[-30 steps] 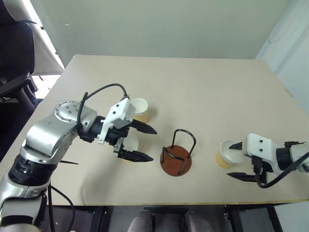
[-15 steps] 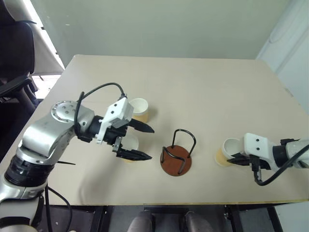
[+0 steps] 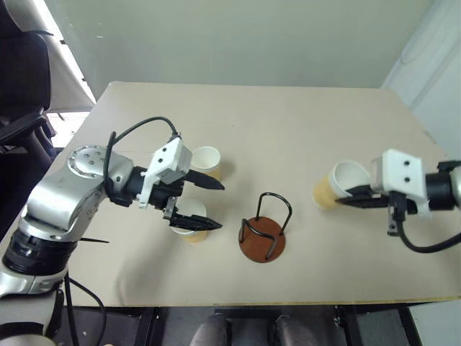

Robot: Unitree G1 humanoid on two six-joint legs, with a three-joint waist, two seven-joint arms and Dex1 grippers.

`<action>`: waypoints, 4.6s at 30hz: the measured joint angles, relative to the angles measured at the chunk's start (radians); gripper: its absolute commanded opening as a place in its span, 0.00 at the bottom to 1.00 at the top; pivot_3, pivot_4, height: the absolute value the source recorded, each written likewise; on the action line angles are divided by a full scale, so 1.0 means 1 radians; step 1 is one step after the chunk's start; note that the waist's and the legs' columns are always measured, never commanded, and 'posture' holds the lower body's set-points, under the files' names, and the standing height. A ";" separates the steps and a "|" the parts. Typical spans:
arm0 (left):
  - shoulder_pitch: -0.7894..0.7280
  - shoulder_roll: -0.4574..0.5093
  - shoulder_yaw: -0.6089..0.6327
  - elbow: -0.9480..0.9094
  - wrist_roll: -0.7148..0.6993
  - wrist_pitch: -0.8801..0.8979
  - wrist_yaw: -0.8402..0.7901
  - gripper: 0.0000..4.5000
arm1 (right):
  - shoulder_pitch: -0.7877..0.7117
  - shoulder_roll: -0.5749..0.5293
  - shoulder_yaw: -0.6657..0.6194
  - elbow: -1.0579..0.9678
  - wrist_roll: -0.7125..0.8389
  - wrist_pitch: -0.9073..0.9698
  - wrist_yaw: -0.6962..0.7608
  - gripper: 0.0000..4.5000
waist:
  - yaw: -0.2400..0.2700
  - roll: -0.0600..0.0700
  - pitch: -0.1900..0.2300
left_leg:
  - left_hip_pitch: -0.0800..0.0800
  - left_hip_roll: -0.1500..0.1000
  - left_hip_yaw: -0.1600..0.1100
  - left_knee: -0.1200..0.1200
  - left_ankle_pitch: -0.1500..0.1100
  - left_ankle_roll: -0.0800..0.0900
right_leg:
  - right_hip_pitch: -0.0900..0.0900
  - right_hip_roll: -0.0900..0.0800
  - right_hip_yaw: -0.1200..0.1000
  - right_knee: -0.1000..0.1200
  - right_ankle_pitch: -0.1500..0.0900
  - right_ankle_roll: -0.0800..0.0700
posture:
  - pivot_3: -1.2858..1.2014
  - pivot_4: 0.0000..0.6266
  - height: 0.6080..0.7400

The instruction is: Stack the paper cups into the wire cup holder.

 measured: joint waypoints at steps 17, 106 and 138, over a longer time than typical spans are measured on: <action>-0.073 -0.054 -0.040 0.086 0.054 -0.044 -0.050 1.00 | -0.297 0.103 0.168 -0.134 0.186 0.175 -0.032 0.01 | -0.001 0.000 0.000 | -0.001 0.000 0.000 0.000 0.000 0.001 | 0.000 0.000 0.000 -0.002 0.000 0.000 | 0.52 0.24 1.00; 0.143 0.276 -0.036 -0.207 0.354 -0.175 -0.015 1.00 | -0.178 0.126 0.037 -0.040 0.393 0.248 -0.108 0.97 | -0.003 0.000 0.000 | -0.002 0.000 -0.001 -0.002 -0.001 0.001 | -0.001 0.000 -0.001 -0.006 0.000 0.000 | 0.52 0.24 1.00; 0.154 0.156 -0.151 -0.128 0.429 -0.260 -0.033 0.38 | -0.147 0.137 0.039 -0.057 0.379 0.229 -0.145 0.98 | -0.002 0.000 0.000 | -0.002 0.000 -0.001 -0.002 -0.001 0.001 | -0.001 0.000 -0.001 -0.005 0.000 0.000 | 0.52 0.24 1.00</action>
